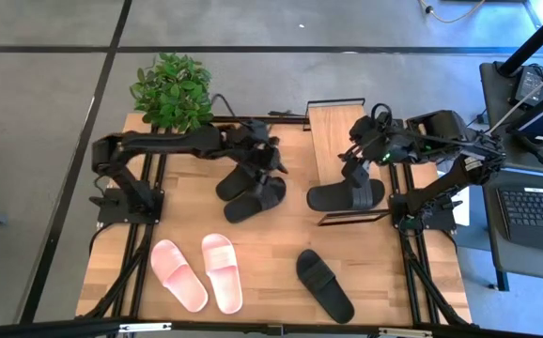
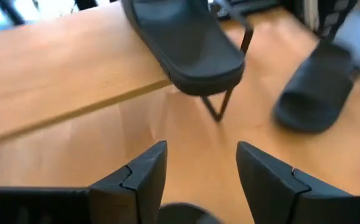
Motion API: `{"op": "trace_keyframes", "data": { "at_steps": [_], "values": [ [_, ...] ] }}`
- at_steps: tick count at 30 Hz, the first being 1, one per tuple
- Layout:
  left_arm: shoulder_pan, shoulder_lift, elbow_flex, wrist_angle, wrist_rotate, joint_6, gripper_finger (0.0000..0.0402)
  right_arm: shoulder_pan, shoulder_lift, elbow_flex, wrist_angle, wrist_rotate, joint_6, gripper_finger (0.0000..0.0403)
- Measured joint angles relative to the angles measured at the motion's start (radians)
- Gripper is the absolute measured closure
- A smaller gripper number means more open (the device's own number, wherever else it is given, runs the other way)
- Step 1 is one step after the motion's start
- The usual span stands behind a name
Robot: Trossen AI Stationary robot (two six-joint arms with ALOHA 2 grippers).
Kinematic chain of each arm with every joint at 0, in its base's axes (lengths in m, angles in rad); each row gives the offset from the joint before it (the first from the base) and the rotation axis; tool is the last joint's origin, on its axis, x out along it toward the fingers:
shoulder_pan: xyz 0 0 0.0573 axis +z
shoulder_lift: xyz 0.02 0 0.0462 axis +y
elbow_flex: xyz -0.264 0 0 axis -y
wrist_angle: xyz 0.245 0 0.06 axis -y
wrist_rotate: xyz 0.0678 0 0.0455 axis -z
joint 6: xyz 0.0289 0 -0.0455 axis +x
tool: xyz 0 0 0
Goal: Pick and place slides into the shelf
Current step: Put the black slide on the shelf
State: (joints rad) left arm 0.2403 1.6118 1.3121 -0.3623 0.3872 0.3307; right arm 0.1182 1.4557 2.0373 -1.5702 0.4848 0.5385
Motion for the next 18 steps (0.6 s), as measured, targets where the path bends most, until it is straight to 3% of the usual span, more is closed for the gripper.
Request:
{"op": "trace_keyframes", "data": {
  "at_steps": [6, 13, 18],
  "values": [
    [-0.05, -0.075, 0.0, -0.055, 0.084, -0.214, 0.0217, -0.089, -0.088, 0.0, -0.001, 0.004, -0.136, 0.0146],
    [-0.102, -0.091, 0.0, -0.067, 0.069, -0.287, 0.0217, -0.156, -0.133, 0.001, -0.001, 0.008, -0.23, 0.0146],
    [-0.102, -0.178, -0.004, -0.141, 0.067, -0.302, 0.0217, -0.161, -0.133, -0.006, 0.001, 0.007, -0.232, 0.0146]
  ]
}}
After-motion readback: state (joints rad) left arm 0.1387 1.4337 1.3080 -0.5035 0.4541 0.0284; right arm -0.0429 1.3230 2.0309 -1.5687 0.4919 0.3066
